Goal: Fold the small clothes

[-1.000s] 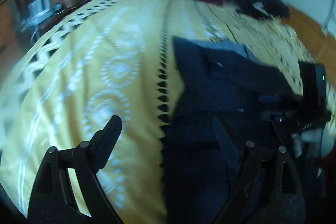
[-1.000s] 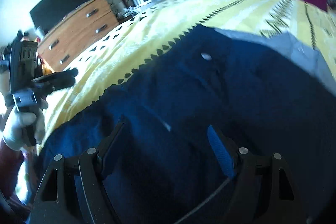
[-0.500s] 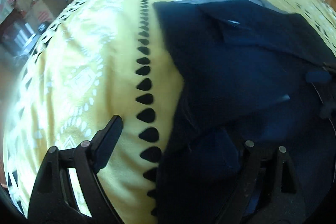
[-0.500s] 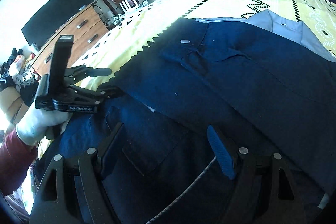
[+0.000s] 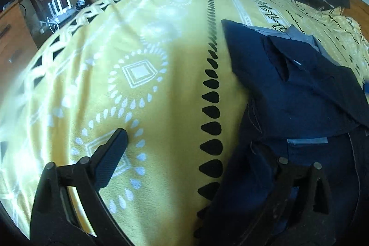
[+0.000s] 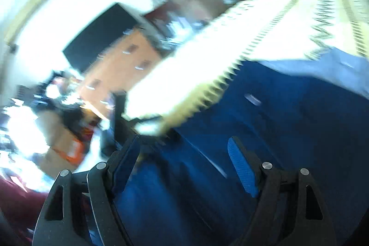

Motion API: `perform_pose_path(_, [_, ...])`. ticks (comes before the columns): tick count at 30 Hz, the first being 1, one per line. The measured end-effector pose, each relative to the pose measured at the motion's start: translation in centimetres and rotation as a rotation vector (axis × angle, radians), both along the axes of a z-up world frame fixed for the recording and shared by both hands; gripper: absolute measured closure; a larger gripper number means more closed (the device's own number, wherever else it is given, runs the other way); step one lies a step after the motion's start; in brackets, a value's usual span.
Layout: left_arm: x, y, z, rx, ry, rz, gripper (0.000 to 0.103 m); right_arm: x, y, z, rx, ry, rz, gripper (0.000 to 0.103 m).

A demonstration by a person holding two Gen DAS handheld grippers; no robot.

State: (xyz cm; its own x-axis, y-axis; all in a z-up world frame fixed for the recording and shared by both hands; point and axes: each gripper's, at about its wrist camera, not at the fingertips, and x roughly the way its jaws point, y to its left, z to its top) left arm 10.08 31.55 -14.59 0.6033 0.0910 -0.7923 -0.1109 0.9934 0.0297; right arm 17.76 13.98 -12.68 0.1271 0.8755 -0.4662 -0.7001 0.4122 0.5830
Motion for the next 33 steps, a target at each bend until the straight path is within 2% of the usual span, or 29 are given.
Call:
perform_pose_path(1, [0.0,-0.1,0.1,0.006,-0.004,0.000,0.006,1.7,2.0,-0.2,0.002,0.021,0.055,0.038])
perform_pose_path(2, [-0.1,0.0,0.1,0.005,-0.007,0.003,0.006,2.5,3.3,-0.6,-0.029,0.020,0.081,0.045])
perform_pose_path(3, [-0.1,0.3,0.1,-0.013,-0.009,0.003,0.006,3.5,5.1,-1.4,-0.099,0.008,0.108,0.046])
perform_pose_path(4, [0.0,0.6,0.0,-0.028,-0.009,0.003,0.006,4.2,6.6,-2.4,-0.165,-0.010,0.124,0.053])
perform_pose_path(5, [0.2,0.7,-0.1,-0.049,-0.009,0.002,0.006,4.6,7.6,-3.1,-0.191,-0.009,0.160,0.066])
perform_pose_path(10, [0.2,0.9,-0.2,-0.061,-0.010,0.003,0.006,4.2,11.5,-5.9,-0.369,-0.059,0.307,0.066])
perform_pose_path(13, [0.3,0.9,-0.5,-0.056,0.004,0.010,0.006,4.4,13.0,-7.1,-0.365,-0.057,0.339,0.066])
perform_pose_path(18, [0.7,2.5,-1.5,-0.122,0.040,0.063,0.012,3.7,16.6,-7.5,-0.360,-0.101,0.380,0.070])
perform_pose_path(21, [1.0,2.0,-1.8,-0.077,0.068,0.075,0.013,4.0,16.8,-8.6,-0.333,-0.090,0.374,0.073])
perform_pose_path(25, [0.8,1.4,-1.2,-0.052,0.104,0.057,0.013,3.6,17.6,-8.3,-0.358,-0.168,0.326,0.081])
perform_pose_path(28, [-0.8,2.0,-0.1,-0.118,0.094,0.065,0.012,3.7,19.5,-8.1,-0.382,-0.207,0.289,0.081])
perform_pose_path(30, [-2.8,3.5,1.0,-0.194,0.055,0.118,0.012,3.7,20.8,-8.3,-0.413,-0.209,0.304,0.079])
perform_pose_path(33, [-5.7,6.1,2.5,-0.265,0.003,0.183,0.012,4.7,19.5,-6.5,-0.338,-0.155,0.296,0.076])
